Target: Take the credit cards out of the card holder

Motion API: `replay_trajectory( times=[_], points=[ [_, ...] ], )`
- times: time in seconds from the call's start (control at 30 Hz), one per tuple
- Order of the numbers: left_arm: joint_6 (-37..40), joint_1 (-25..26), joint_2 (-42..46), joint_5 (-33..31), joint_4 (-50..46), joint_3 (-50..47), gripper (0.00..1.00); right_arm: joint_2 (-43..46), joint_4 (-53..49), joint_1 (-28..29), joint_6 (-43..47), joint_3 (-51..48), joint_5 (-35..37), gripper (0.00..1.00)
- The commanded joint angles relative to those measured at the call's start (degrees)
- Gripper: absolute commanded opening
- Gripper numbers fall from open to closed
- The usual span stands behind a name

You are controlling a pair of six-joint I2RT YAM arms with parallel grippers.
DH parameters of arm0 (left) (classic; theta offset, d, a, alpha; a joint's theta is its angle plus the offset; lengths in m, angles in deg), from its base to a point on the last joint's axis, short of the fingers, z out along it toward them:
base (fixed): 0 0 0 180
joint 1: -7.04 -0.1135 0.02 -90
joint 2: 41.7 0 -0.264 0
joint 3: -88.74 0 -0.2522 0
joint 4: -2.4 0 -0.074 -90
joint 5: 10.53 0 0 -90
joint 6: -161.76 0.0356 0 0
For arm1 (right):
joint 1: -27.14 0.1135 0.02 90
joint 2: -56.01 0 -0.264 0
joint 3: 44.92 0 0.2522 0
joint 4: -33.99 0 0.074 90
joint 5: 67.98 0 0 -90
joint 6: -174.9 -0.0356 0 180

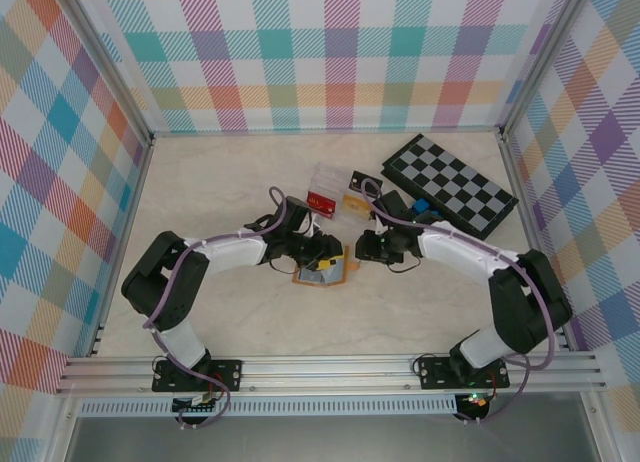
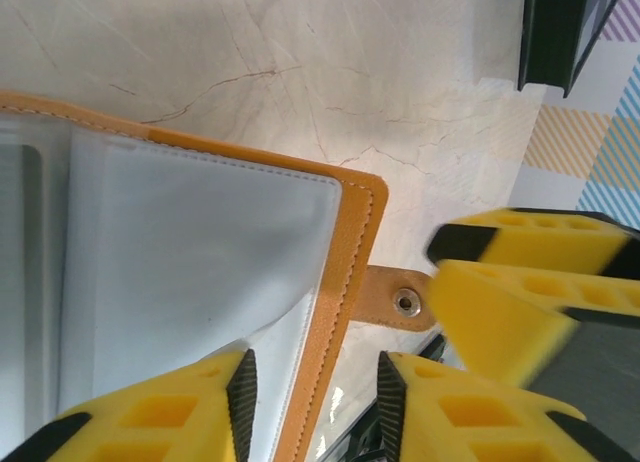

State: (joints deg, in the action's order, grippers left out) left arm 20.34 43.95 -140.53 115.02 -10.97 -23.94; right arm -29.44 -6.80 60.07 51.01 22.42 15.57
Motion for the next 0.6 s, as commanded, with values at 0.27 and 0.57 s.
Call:
replay_trajectory(
  times=[0.27,0.57],
  points=[
    [0.09,1.41,-4.09,1.01,-0.02,0.71,0.26,1.98,5.10,-0.93,-3.20,0.24,-11.80,0.20],
    [-0.03,2.30,-2.20,-1.68,-3.63,0.74,0.11,-9.22,6.54,-0.94,-4.88,5.30,-15.16,0.09]
  ],
)
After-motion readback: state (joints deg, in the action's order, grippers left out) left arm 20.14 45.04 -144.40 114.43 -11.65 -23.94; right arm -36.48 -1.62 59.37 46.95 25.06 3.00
